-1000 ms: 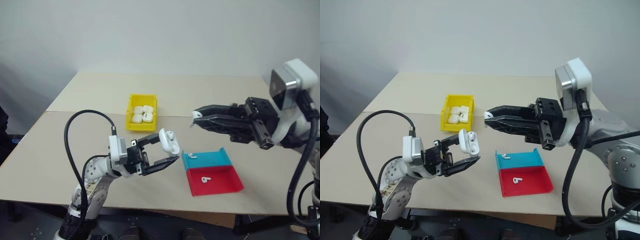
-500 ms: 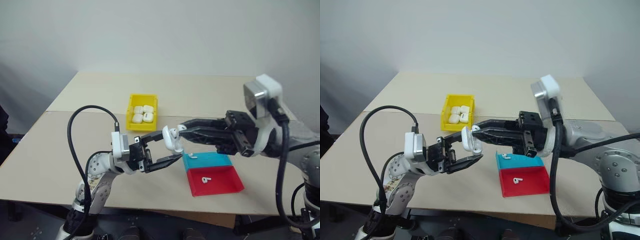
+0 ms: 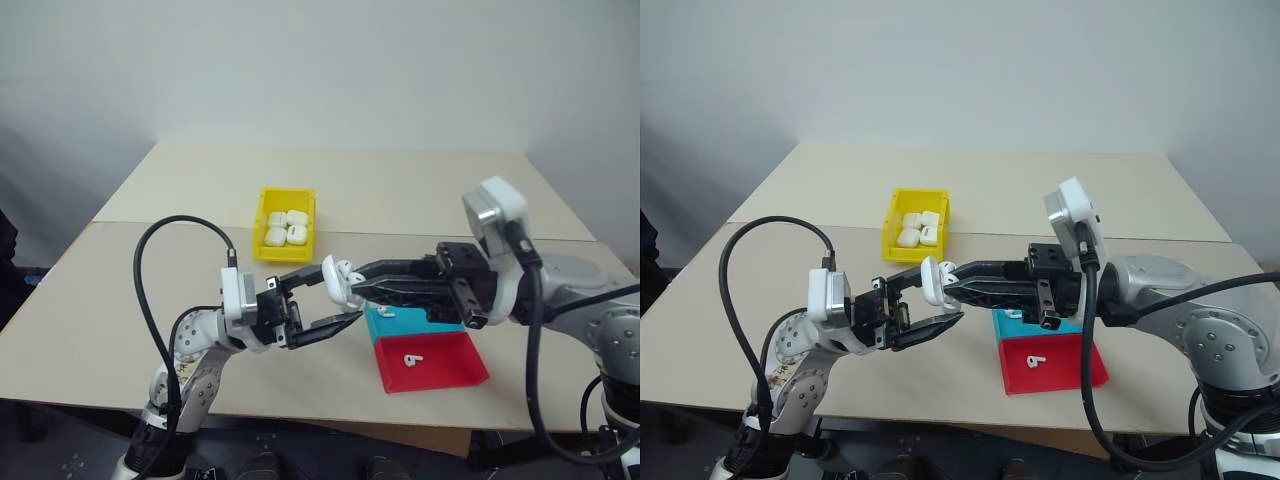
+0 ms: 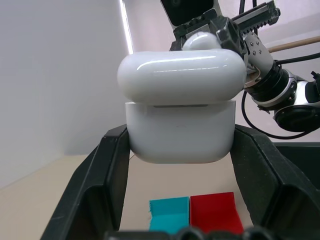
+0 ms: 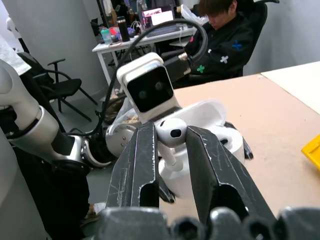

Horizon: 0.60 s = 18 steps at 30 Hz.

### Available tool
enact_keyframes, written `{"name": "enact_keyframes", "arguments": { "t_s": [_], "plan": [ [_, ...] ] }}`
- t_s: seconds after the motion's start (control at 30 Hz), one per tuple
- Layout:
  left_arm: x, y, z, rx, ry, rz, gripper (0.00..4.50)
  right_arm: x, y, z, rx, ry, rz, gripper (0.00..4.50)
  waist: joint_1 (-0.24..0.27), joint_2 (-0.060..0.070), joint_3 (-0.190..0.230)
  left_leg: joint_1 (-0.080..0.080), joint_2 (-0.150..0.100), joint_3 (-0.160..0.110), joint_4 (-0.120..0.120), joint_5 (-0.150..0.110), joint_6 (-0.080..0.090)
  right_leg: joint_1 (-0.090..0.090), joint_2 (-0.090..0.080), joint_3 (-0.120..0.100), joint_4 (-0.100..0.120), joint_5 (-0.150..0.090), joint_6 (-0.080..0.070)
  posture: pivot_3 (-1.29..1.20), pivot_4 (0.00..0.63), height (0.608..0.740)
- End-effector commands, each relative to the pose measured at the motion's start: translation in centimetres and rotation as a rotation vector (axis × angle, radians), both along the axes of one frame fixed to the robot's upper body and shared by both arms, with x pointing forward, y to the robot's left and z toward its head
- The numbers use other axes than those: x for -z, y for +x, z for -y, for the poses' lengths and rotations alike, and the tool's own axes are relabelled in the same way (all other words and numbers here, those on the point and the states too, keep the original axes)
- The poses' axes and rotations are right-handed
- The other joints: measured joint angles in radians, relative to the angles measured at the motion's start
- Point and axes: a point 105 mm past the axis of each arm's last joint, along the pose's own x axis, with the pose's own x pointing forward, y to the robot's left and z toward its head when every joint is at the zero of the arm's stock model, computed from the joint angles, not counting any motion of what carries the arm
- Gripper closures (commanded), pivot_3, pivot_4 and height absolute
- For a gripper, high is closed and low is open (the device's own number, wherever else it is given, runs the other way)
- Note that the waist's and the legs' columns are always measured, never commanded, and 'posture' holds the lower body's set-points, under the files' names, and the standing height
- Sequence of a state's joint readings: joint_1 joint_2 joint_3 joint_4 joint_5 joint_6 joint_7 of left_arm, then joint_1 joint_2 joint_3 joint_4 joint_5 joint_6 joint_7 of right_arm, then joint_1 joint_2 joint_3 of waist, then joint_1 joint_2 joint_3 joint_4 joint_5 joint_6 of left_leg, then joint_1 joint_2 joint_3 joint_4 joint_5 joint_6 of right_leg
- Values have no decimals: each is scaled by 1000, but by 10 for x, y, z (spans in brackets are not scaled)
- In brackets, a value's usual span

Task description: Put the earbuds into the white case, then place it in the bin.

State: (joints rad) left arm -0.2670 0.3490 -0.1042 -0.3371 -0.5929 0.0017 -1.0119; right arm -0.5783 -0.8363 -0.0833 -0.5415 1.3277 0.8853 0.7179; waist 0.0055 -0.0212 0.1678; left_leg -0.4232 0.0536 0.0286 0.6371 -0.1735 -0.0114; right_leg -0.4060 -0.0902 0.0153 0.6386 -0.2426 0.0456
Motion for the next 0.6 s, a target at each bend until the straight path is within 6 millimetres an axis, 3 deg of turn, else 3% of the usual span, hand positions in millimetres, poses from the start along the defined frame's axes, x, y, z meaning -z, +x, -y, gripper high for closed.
{"name": "enact_keyframes", "arguments": {
  "t_s": [0.03,0.2,0.4,0.6],
  "plan": [
    [-9,-6,-2,5,-23,43,1764,-2,-6,-3,-24,-8,40,3832,0,0,0,0,0,0,0,0,0,0,0,0,0,-1,1,0,150,740],
    [-10,-5,-1,3,-33,47,1764,3,-6,-4,-20,-24,46,3832,0,0,0,0,0,0,0,0,0,0,0,0,0,-2,3,0,150,740],
    [-9,-4,0,2,-32,43,1764,7,-6,-5,-7,-57,87,1938,1,0,0,0,0,0,0,0,0,0,0,0,-1,-2,3,0,150,740],
    [-6,-2,-1,0,-27,40,1764,4,0,7,29,-95,132,1938,3,0,0,0,0,0,0,0,0,0,0,0,-1,-3,2,0,150,740]
  ]
}}
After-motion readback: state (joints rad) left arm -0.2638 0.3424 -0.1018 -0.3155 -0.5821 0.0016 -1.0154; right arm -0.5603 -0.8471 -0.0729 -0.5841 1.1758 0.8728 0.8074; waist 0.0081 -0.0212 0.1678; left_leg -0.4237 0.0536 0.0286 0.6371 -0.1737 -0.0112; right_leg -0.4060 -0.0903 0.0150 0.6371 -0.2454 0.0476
